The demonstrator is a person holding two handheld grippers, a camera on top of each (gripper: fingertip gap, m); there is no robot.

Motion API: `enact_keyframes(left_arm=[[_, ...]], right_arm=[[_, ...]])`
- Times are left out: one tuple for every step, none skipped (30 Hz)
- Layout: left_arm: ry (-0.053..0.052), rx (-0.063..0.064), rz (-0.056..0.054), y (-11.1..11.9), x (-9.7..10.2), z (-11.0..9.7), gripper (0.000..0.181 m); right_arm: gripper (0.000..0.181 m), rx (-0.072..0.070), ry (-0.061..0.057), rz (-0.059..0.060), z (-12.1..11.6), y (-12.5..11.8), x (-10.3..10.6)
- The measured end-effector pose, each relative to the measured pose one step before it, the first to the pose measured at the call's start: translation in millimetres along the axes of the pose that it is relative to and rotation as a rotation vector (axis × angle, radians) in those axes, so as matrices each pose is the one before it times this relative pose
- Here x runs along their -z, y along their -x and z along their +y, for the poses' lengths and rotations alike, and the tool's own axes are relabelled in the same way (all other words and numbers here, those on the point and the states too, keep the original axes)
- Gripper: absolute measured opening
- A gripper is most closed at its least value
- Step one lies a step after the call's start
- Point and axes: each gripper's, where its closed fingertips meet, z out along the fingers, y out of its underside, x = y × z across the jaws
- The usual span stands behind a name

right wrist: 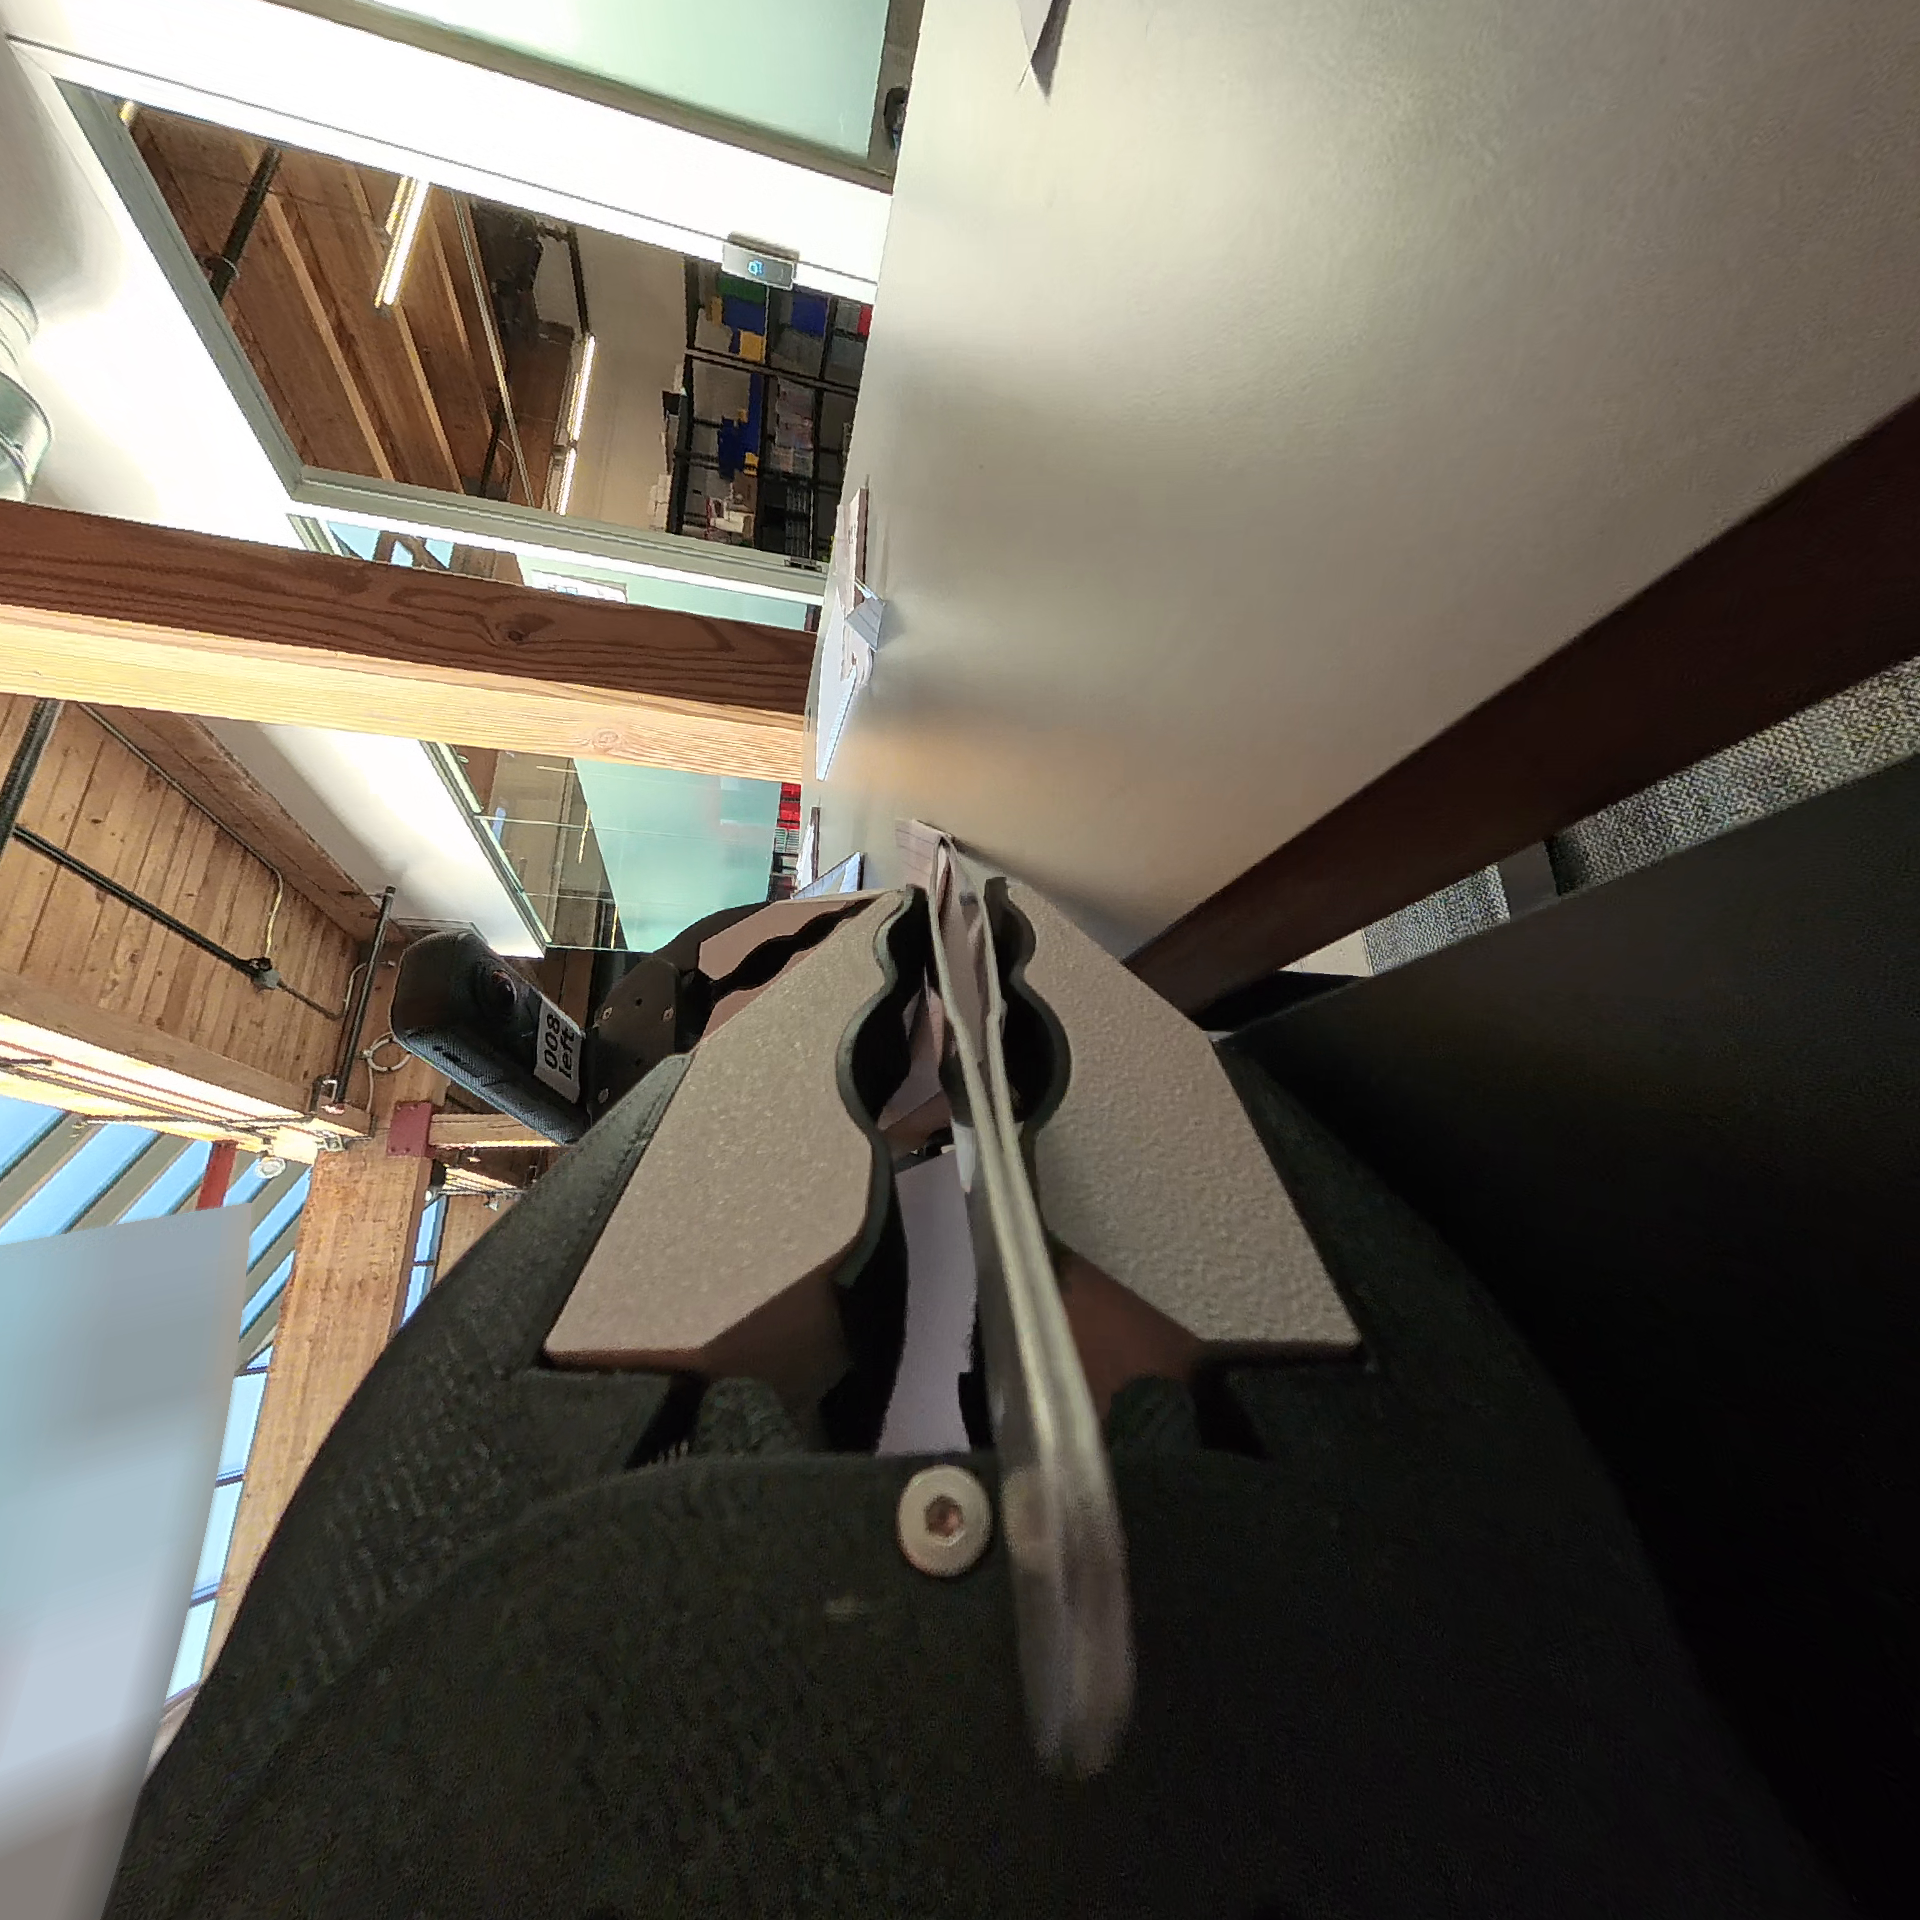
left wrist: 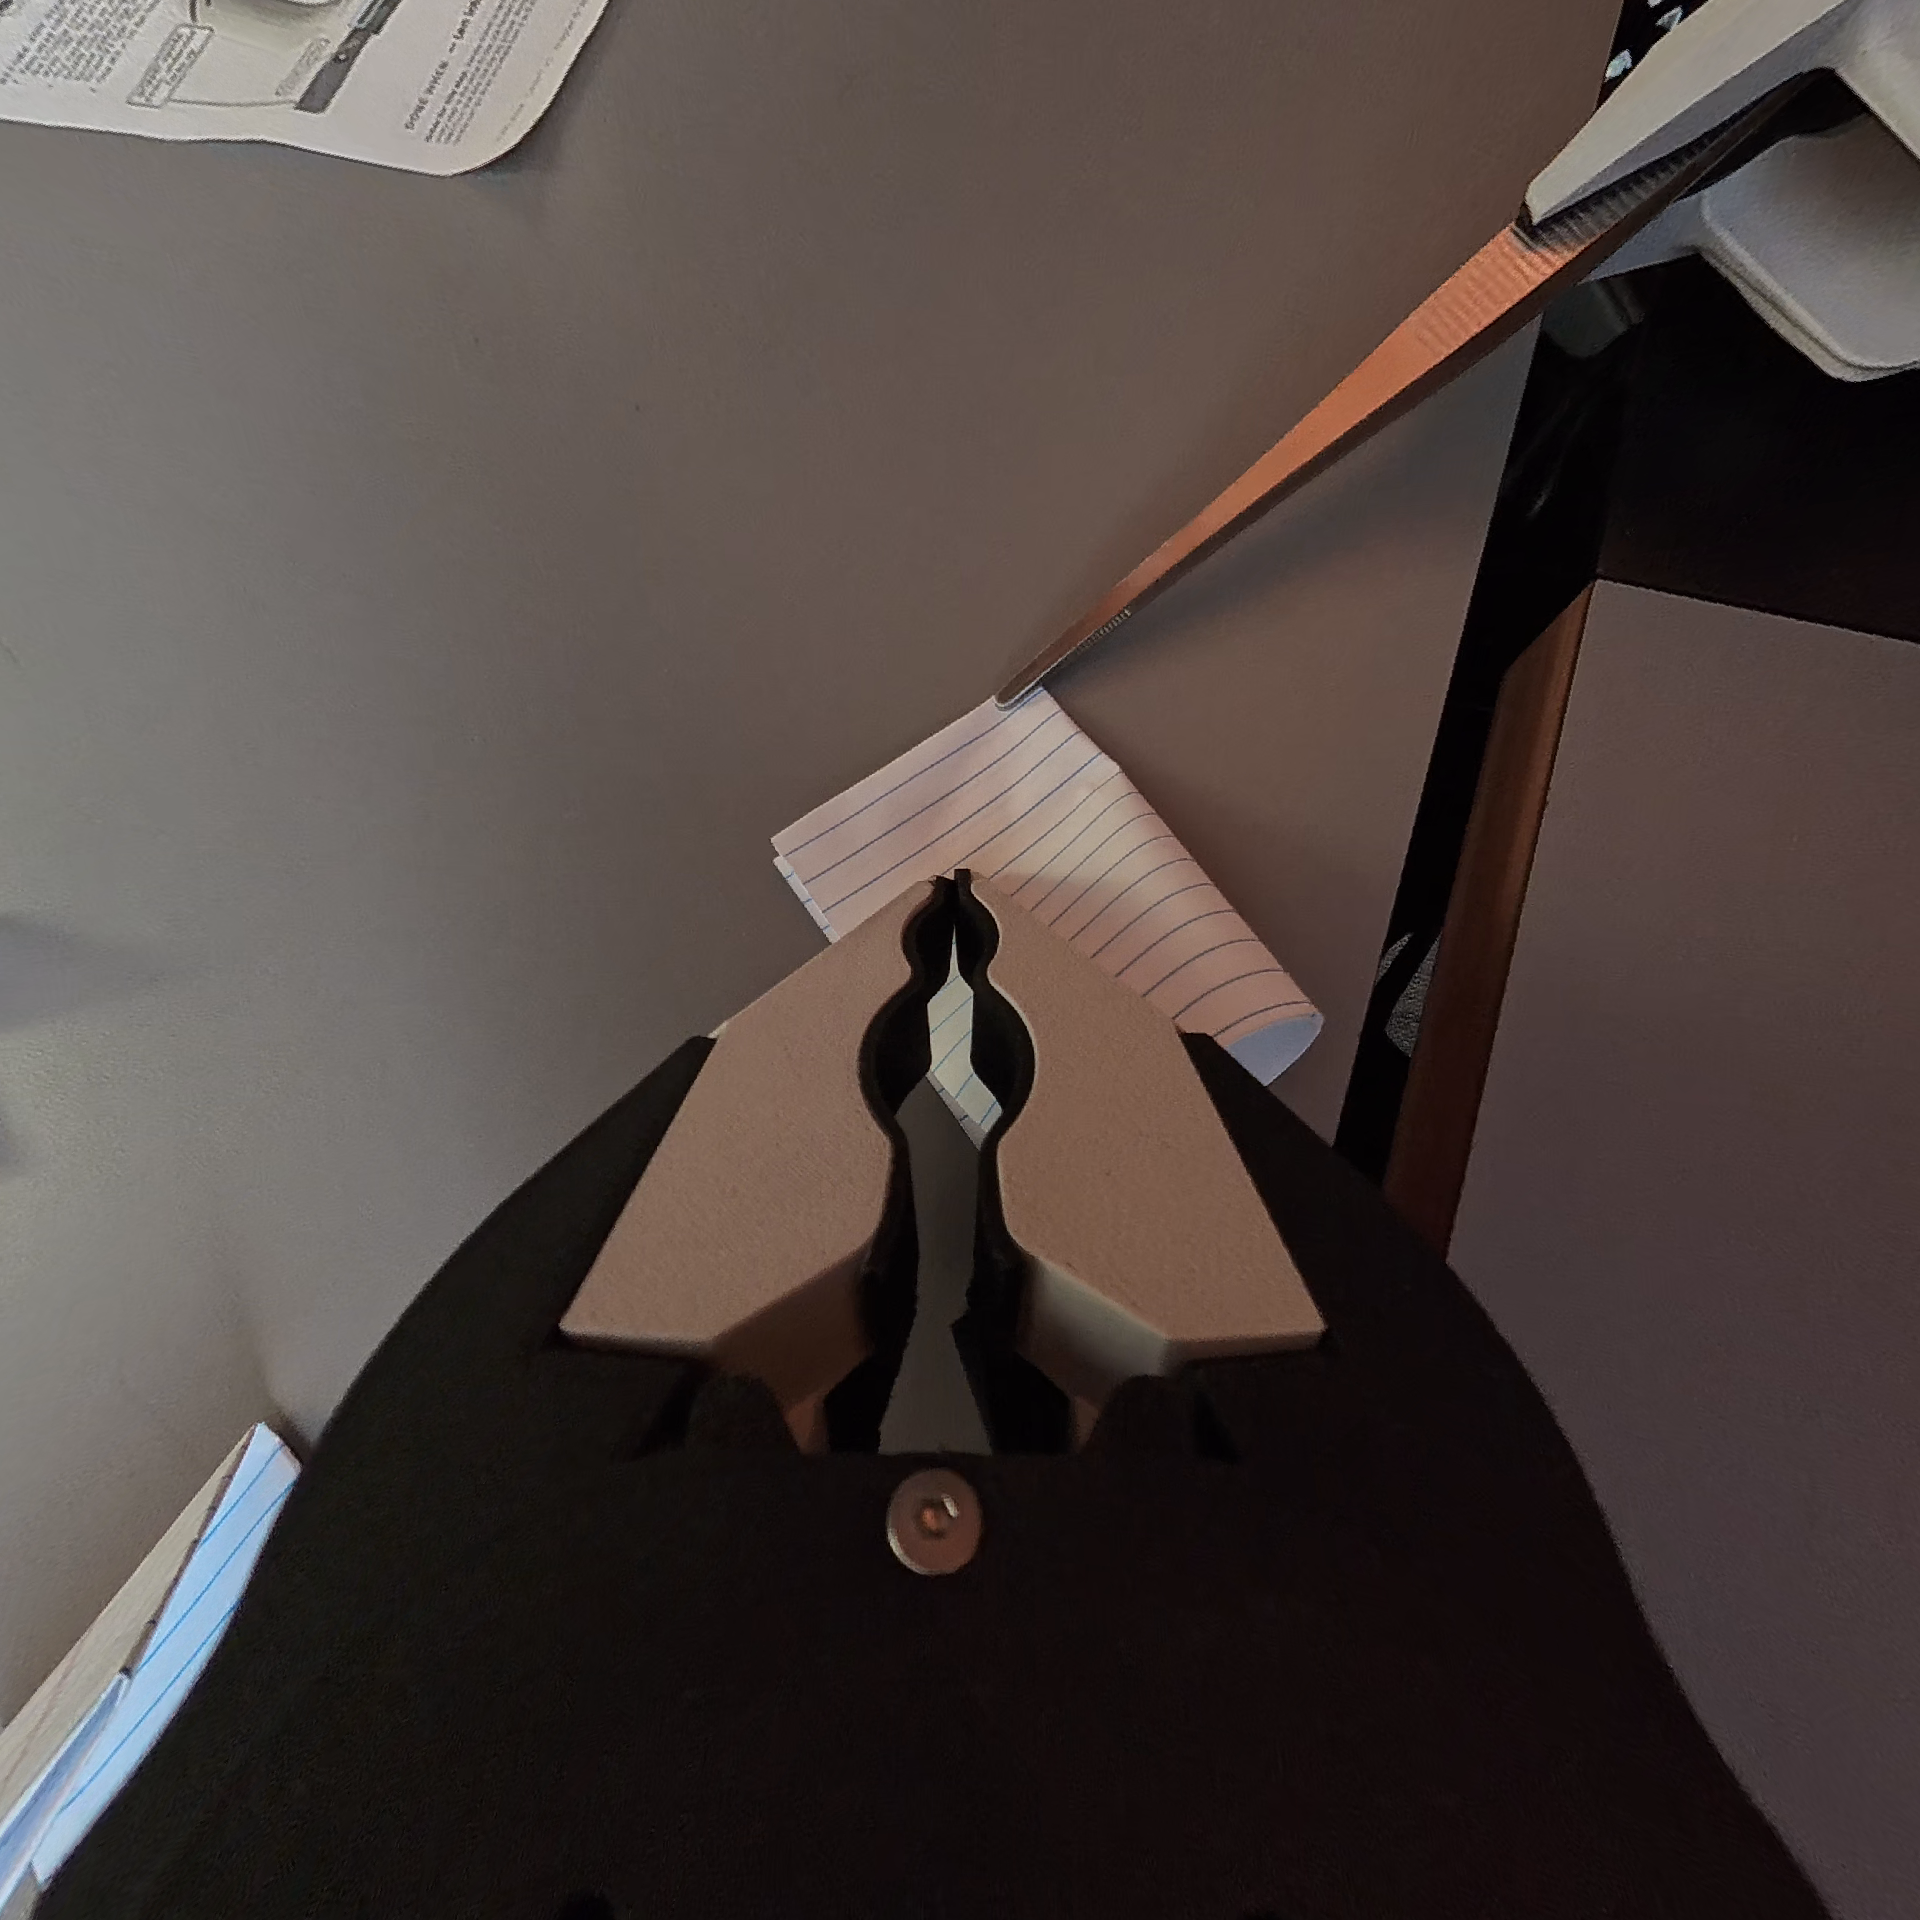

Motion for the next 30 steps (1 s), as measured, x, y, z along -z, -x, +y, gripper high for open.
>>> enact_keyframes(left_arm=[[0.0001,-0.0028,-0.0039,-0.07,-0.01,0.01,0.0],[-0.0009,-0.0019,-0.0041,0.1,-0.04,-0.06,0.0],[-0.0013,-0.0005,-0.0036,0.02,-0.15,-0.04,0.0],[-0.0015,-0.0007,-0.0029,-0.05,-0.09,-0.15,0.0],[-0.0017,-0.0003,-0.0026,0.06,-0.21,-0.1,0.0],[-0.0016,0.0007,-0.0026,0.1,-0.22,-0.22,0.0],[-0.001,-0.0003,-0.0026,0.05,-0.23,-0.21,0.0],[0.0003,-0.0036,-0.0024,-0.04,-0.09,-0.03,0.0],[0.0009,-0.0065,-0.0029,0.04,0.06,-0.03,0.0],[-0.0004,-0.0056,-0.0033,-0.06,0.0,0.07,0.0],[-0.0017,-0.0024,-0.0027,0.05,-0.01,0.04,0.0],[-0.0021,-0.0001,-0.0015,0.04,0.04,-0.03,0.0],[-0.0017,0.0013,-0.0008,-0.07,-0.02,-0.03,0.0],[-0.0012,0.0015,-0.0008,0.02,0.0,0.05,0.0],[-0.001,-0.0002,-0.0012,0.0,0.04,0.06,0.0],[-0.0006,-0.0017,-0.0015,0.02,-0.05,-0.02,0.0],[0.0004,-0.0021,-0.0015,-0.05,0.03,-0.02,0.0],[0.0013,-0.0022,-0.0016,0.06,0.01,0.04,0.0],[0.0015,-0.0031,-0.0019,0.06,-0.03,-0.01,0.0],[0.001,-0.0036,-0.0017,-0.03,0.02,-0.02,0.0],[0.0004,-0.0017,-0.001,-0.05,0.01,-0.03,0.0],[-0.0002,-0.0004,-0.0006,-0.02,-0.13,-0.02,0.0],[-0.0009,0.0003,0.0002,0.07,0.06,0.01,0.0],[-0.0015,0.0027,0.0018,-0.02,-0.04,-0.06,0.0],[-0.0015,0.0038,0.0025,0.01,0.07,0.09,0.0],[-0.0016,0.0024,0.0019,-0.01,0.02,-0.01,0.0],[-0.0016,0.0004,0.0006,0.0,-0.05,-0.01,0.0],[-0.0002,-0.0019,-0.0004,0.0,0.02,-0.04,0.0],[0.0017,-0.0031,-0.0001,-0.09,0.03,0.09,0.0],[0.0027,-0.0028,0.0007,-0.02,-0.01,0.03,0.0]], right_arm=[[0.01,-0.002,0.0089,-0.001,2.32,0.27,0.25],[0.01,-0.0046,0.0098,-0.0019,3.05,0.39,0.78],[0.01,-0.0029,0.005,-0.0011,3.01,0.47,1.03],[0.01,-0.0043,-0.0044,0.0009,1.91,0.1,1.47],[0.01,0.0006,0.0007,0.0002,2.41,0.03,1.73],[0.01,0.0012,0.0014,-0.0003,2.14,0.09,1.74],[0.01,-0.0015,-0.0031,-0.0001,1.75,0.16,1.63],[0.01,-0.0044,-0.0065,-0.0032,1.59,0.53,1.45],[0.01,-0.0041,-0.0057,-0.0132,1.76,1.93,0.95],[0.01,0.0054,-0.0004,-0.0074,2.36,0.99,0.55],[0.01,0.0056,-0.0006,-0.001,2.12,0.28,0.43],[0.01,-0.0006,-0.0018,0.0003,1.67,0.29,0.34],[0.01,0.003,0.0049,0.0027,2.37,0.02,-0.05],[0.01,0.004,-0.0024,0.0038,1.16,-0.02,-0.13],[0.01,-0.0022,-0.0023,0.0018,0.74,-0.02,0.01],[0.01,-0.0043,0.0059,0.0008,1.42,0.09,-0.09],[0.01,0.002,0.0004,0.0063,0.83,-0.38,0.16],[0.01,-0.0039,0.0003,0.0036,1.01,-0.08,0.25],[0.01,-0.006,0.0014,0.0001,1.54,0.45,0.13],[0.01,-0.0026,0.0031,-0.0011,1.78,0.19,0.12],[0.01,-0.0085,0.0037,-0.0021,1.82,0.2,0.24],[0.01,-0.0045,-0.0001,0.0006,1.36,0.12,0.22],[0.011,-0.0044,-0.004,0.0003,0.78,0.29,0.2],[0.011,-0.0049,-0.0046,-0.0002,0.4,0.14,0.16],[0.011,-0.0062,-0.0038,-0.0025,0.14,0.42,0.05],[0.011,-0.0036,-0.0041,-0.0008,0.25,0.24,-0.01],[0.011,-0.0066,-0.005,-0.0037,0.67,0.58,-0.46],[0.011,0.0002,0.0015,-0.0005,1.35,0.35,-0.7],[0.011,-0.0006,-0.0013,0.0013,0.97,0.16,-0.35],[0.011,-0.0039,0.0004,-0.0008,1.25,0.45,-0.5]])
